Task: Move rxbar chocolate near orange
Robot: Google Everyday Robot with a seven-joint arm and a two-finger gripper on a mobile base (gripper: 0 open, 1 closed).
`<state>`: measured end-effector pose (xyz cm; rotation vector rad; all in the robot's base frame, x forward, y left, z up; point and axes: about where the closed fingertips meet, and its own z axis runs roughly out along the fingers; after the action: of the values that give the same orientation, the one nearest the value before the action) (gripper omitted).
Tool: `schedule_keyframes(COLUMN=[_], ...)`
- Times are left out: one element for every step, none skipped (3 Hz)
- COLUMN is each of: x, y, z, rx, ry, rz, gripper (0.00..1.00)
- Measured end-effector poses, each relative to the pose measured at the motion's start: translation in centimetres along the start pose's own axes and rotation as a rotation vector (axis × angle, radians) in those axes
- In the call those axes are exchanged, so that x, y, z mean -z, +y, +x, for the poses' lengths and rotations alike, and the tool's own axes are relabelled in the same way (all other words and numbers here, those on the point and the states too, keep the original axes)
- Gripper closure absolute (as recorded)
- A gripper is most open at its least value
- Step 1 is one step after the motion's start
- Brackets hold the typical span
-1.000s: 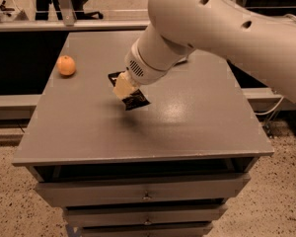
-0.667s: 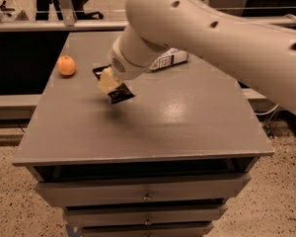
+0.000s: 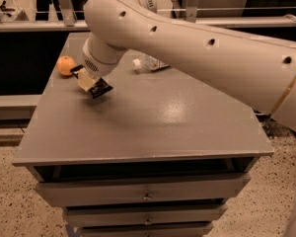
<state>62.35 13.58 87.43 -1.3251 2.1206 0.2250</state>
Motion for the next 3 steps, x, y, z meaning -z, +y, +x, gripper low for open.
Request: schedule_keyframes(x=[-2.2,-3.8,-4.9], y=[-0.7,-2.0,-3.2], z=[-0.8,-1.3,-1.5], rx=[0.045,0.071,0.087], ry=[0.018,0.035,0.059], rz=[0.009,0.027,0.037], gripper=[1.00,1.00,0.81])
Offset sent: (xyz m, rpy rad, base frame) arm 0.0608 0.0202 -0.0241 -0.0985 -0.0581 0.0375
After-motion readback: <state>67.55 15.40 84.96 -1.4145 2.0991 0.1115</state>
